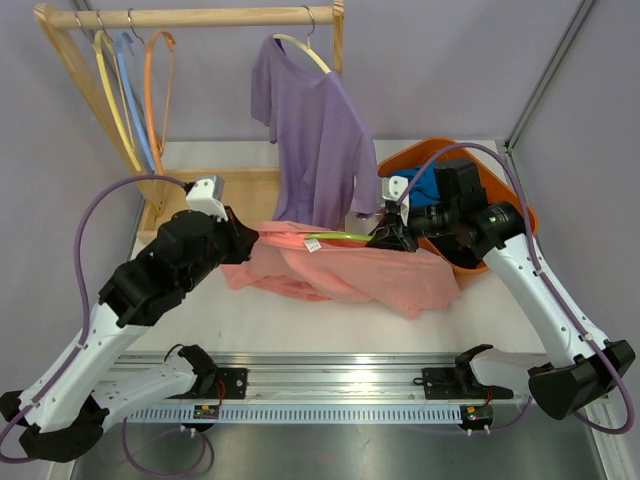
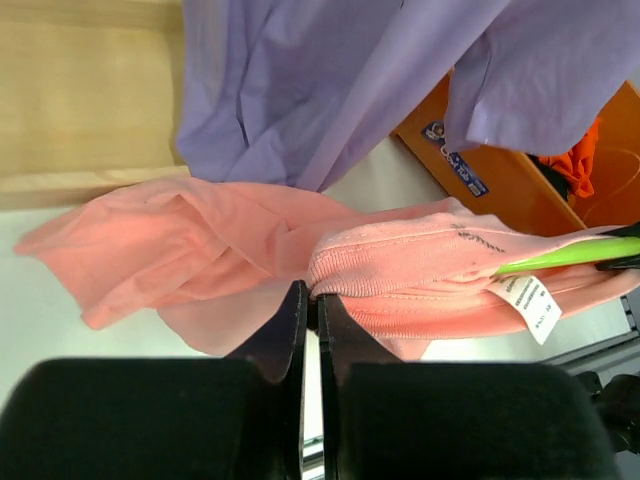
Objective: Remove the t-shirt from the hanger
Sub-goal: Remove the tshirt from the hanger
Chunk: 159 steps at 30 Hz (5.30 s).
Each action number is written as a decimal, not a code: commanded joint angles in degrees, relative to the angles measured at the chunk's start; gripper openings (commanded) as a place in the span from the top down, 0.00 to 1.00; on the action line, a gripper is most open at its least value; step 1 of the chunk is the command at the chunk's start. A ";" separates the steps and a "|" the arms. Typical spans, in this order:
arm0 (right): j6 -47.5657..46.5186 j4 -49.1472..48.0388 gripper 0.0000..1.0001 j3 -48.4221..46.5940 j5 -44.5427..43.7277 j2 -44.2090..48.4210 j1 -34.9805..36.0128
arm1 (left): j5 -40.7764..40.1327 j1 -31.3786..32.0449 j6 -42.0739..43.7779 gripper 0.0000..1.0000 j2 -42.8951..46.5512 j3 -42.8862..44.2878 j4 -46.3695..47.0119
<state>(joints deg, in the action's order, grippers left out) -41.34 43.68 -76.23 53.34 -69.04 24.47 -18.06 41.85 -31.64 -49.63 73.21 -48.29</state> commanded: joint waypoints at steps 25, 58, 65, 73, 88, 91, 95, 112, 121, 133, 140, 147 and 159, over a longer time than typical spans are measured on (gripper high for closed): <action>-1.37 21.53 1.00 -9.55 -6.05 -6.11 -1.09 | -1.00 -2.64 -14.50 0.17 5.33 -14.07 5.95; -1.46 38.49 1.00 -26.87 -1.93 -18.77 -2.85 | 20.79 -5.02 12.47 0.08 8.85 -28.22 16.74; -1.99 40.43 1.00 -29.68 -0.26 -20.61 -2.85 | 19.93 -5.11 15.91 0.16 -1.94 -25.49 20.69; -1.64 40.43 1.00 -29.68 0.80 -20.44 -2.85 | 9.90 -5.11 14.68 0.98 -8.21 -20.74 19.73; -16.56 43.85 1.00 -24.76 -0.17 -17.54 -7.33 | 11.45 -29.05 -0.61 1.00 10.16 -27.06 5.67; -21.40 46.05 1.00 -24.93 1.85 -16.66 -10.04 | 21.55 -38.29 -1.85 1.00 7.98 -29.78 4.79; -26.24 50.01 1.00 -28.53 6.68 -17.27 -15.67 | 29.22 -46.66 -1.93 1.00 5.86 -33.57 5.58; -23.70 49.31 1.00 -28.10 6.08 -18.94 -16.83 | 45.57 -46.59 -1.58 0.30 8.49 -25.40 10.77; -7.19 34.12 1.00 -23.71 -4.45 -17.27 -7.17 | 41.47 -33.11 -8.43 0.24 9.73 -20.23 11.90; 6.36 24.43 1.00 -25.55 -10.54 -20.09 -1.00 | 3.84 2.27 -22.67 0.22 -8.90 -7.39 9.10; 7.24 23.82 1.00 -24.32 -9.40 -19.03 -0.56 | -1.00 4.65 -24.44 0.27 -18.92 -3.34 8.14; 7.68 23.20 1.00 -23.27 -8.78 -17.89 -0.56 | -6.71 4.82 -22.24 0.40 -26.57 2.81 4.17; -2.92 29.61 1.00 -21.87 -10.54 -15.70 -0.56 | -17.79 1.51 -16.00 1.00 -18.61 -1.64 -5.40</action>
<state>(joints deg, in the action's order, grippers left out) -37.58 68.82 -98.56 42.70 -88.68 23.64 -26.50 46.63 -50.00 -74.98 74.87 -48.62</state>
